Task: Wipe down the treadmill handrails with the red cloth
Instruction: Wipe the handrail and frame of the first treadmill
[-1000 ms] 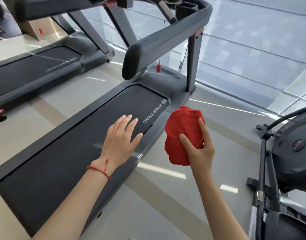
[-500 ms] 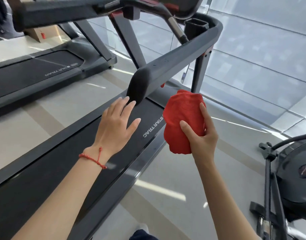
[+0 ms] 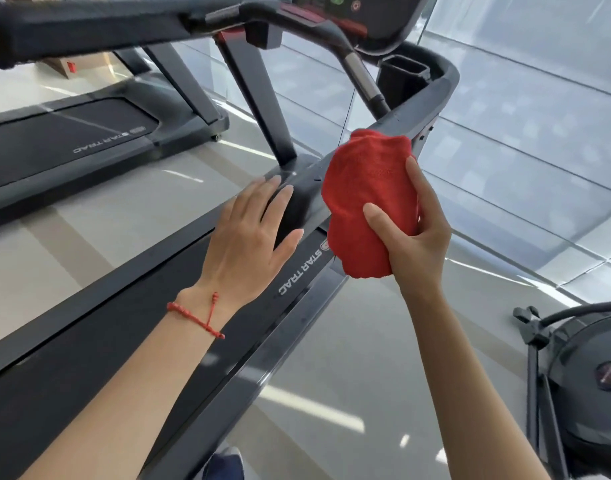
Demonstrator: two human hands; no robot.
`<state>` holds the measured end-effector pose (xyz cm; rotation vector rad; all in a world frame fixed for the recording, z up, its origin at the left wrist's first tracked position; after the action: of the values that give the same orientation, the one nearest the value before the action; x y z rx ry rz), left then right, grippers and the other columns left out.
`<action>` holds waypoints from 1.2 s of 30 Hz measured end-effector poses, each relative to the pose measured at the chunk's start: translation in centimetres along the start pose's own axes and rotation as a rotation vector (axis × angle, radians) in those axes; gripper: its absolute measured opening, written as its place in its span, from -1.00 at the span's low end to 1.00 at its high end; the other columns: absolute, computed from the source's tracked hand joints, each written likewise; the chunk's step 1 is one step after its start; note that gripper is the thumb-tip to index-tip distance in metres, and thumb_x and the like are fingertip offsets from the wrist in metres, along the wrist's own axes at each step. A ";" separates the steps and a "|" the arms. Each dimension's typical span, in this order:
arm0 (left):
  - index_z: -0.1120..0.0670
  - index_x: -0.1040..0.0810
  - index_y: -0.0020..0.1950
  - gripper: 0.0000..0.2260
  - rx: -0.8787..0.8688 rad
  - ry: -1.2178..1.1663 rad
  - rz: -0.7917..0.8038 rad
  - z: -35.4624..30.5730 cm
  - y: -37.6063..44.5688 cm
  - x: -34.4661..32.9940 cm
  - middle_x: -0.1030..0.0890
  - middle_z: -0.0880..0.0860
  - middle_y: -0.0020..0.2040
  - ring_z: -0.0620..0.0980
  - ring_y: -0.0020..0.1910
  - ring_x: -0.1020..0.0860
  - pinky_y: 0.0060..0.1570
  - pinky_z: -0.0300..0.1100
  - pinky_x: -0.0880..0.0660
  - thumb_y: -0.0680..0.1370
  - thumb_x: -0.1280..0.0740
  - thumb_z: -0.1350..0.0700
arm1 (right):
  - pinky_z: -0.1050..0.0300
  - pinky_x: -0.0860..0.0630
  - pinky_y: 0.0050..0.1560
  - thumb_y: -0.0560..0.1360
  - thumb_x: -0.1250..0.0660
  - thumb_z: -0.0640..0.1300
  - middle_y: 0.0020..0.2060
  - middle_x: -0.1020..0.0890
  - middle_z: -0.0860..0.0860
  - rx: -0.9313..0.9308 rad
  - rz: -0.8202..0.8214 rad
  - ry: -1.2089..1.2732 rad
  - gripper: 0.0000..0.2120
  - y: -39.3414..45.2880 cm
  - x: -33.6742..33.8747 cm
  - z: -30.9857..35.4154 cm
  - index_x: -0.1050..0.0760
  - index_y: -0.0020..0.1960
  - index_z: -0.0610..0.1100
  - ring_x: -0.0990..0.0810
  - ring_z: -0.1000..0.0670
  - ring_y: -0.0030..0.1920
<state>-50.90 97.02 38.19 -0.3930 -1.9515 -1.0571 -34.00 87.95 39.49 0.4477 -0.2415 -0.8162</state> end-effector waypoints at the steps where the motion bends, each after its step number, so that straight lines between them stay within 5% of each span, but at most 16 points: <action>1: 0.29 -0.39 0.30 -0.54 -0.014 -0.006 0.003 0.2 0.3 -0.3 -0.46 0.29 0.28 0.27 0.29 -0.38 0.21 0.18 -0.36 0.56 -0.08 -0.01 | 0.40 -0.49 -0.10 0.33 -0.47 -0.15 0.13 -0.52 0.17 0.009 0.011 -0.009 -0.40 0.4 -0.5 0.0 -0.38 0.32 0.03 -0.54 0.27 0.05; 15: 0.34 -0.35 0.32 -0.58 -0.010 -0.059 -0.078 0.9 1.5 -2.3 -0.45 0.28 0.29 0.21 0.30 -0.40 0.28 0.06 -0.34 0.59 -0.11 0.07 | 0.14 -0.55 0.05 0.32 -0.45 0.12 0.09 -0.52 0.23 -0.035 0.353 -0.417 -0.50 6.5 -2.8 -0.6 -0.40 0.22 0.29 -0.52 0.19 0.07; 19: 0.34 -0.35 0.32 -0.58 0.030 0.003 -0.127 0.3 1.8 -2.8 -0.45 0.28 0.28 0.21 0.29 -0.41 0.29 0.03 -0.32 0.59 -0.11 0.07 | 0.22 -0.48 0.05 0.36 -0.41 0.11 0.00 -0.50 0.22 0.012 0.399 -0.519 -0.52 8.7 -2.5 -0.9 -0.40 0.25 0.26 -0.50 0.20 0.02; 24: 0.34 -0.37 0.31 -0.59 0.134 0.078 -0.179 -0.9 2.4 -3.5 -0.47 0.28 0.27 0.21 0.29 -0.42 0.29 0.01 -0.29 0.59 -0.11 0.07 | 0.58 -0.26 -0.06 0.40 -0.33 0.12 -0.05 -0.45 0.07 0.145 0.467 -0.593 -0.55 8.6 -2.6 -1.7 -0.39 0.28 0.22 -0.41 0.32 -0.08; 36: 0.35 -0.43 0.24 -0.64 0.307 0.244 -0.290 -3.1 3.7 -4.8 -0.53 0.29 0.18 0.25 0.21 -0.48 0.17 0.13 -0.44 0.60 -0.11 0.12 | 0.64 -0.22 -0.08 0.43 -0.32 0.12 -0.09 -0.40 0.04 0.172 0.545 -0.556 -0.57 11.6 -1.2 -3.5 -0.39 0.29 0.22 -0.37 0.45 -0.12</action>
<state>-44.15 97.27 37.16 0.1858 -1.9421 -0.9121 -25.97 96.80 41.85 0.2834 -0.9130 -0.3654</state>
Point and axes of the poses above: each hand's wrist, its own y-axis towards the middle knuckle, its own x-axis out of the back of the hand, z = x × y, the point moved 1 cm from there along y, towards the middle knuckle
